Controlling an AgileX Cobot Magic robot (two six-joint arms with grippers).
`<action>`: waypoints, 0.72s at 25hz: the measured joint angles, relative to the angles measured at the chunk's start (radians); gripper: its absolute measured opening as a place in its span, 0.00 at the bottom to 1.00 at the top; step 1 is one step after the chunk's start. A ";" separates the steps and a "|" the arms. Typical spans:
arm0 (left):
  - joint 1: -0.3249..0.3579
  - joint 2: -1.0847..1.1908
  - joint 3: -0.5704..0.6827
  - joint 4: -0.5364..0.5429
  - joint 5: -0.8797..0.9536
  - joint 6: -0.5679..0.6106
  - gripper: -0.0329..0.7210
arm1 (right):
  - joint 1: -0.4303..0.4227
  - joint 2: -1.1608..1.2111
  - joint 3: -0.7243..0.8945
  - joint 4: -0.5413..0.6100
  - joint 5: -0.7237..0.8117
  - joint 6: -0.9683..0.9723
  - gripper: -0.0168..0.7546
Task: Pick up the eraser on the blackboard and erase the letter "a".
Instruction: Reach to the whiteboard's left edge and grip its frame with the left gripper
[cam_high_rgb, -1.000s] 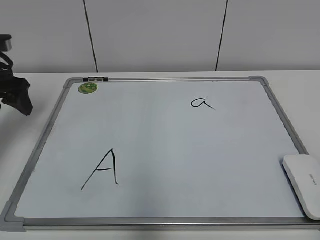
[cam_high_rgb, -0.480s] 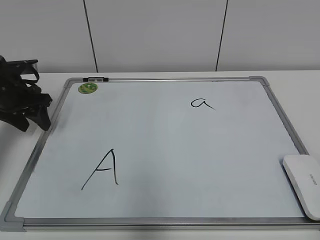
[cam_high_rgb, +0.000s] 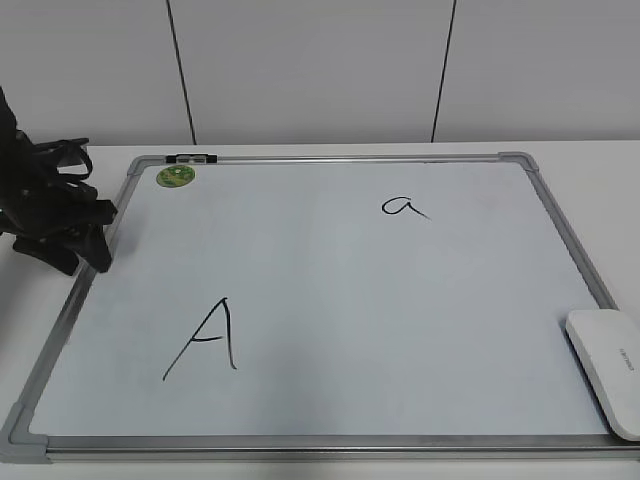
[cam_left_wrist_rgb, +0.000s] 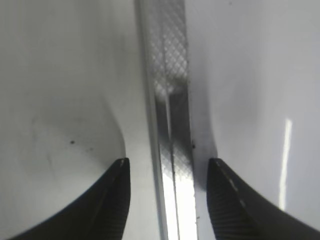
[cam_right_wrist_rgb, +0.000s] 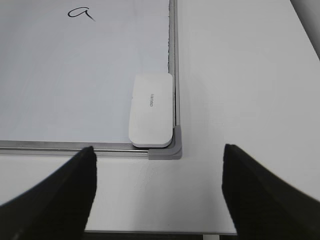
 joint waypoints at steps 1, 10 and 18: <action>0.002 0.002 -0.006 -0.010 0.000 0.005 0.51 | 0.000 0.000 0.000 0.000 0.000 0.000 0.77; 0.006 0.027 -0.028 -0.031 0.007 0.015 0.46 | 0.000 0.000 0.000 0.000 0.000 0.000 0.77; 0.039 0.031 -0.028 -0.077 0.029 0.037 0.41 | 0.000 0.000 0.000 0.000 0.000 0.000 0.77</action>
